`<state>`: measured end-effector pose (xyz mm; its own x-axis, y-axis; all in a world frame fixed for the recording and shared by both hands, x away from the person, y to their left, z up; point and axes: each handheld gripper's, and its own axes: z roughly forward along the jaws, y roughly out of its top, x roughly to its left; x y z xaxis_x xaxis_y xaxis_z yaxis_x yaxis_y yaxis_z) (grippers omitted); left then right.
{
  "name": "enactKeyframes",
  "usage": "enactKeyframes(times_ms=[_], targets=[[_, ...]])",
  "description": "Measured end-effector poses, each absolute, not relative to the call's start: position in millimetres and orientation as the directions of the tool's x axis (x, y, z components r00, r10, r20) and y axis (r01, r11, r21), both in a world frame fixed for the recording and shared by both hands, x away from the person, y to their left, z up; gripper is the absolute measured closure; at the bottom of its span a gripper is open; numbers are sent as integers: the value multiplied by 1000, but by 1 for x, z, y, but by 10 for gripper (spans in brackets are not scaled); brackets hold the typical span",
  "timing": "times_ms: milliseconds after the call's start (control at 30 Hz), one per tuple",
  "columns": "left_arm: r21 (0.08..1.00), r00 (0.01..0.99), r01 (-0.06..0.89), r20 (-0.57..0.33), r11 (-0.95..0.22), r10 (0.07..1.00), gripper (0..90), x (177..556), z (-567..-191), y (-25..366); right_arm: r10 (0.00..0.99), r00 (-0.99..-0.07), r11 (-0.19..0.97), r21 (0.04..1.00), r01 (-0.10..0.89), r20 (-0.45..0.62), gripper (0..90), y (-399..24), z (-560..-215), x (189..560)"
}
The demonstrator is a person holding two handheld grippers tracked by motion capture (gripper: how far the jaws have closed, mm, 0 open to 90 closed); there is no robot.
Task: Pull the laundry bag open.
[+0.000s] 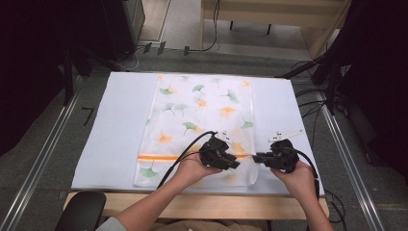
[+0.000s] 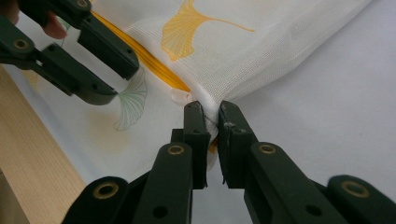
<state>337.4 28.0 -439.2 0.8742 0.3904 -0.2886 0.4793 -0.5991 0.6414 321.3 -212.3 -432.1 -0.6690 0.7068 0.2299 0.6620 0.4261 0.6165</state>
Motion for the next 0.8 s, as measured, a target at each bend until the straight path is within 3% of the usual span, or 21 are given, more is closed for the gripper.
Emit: enactKeyframes(times_ms=[800], targets=[[644,865,499,-329,-579,379,715,343,-448,5,666,-711,453,634,627,227,850,-205,-427,317]])
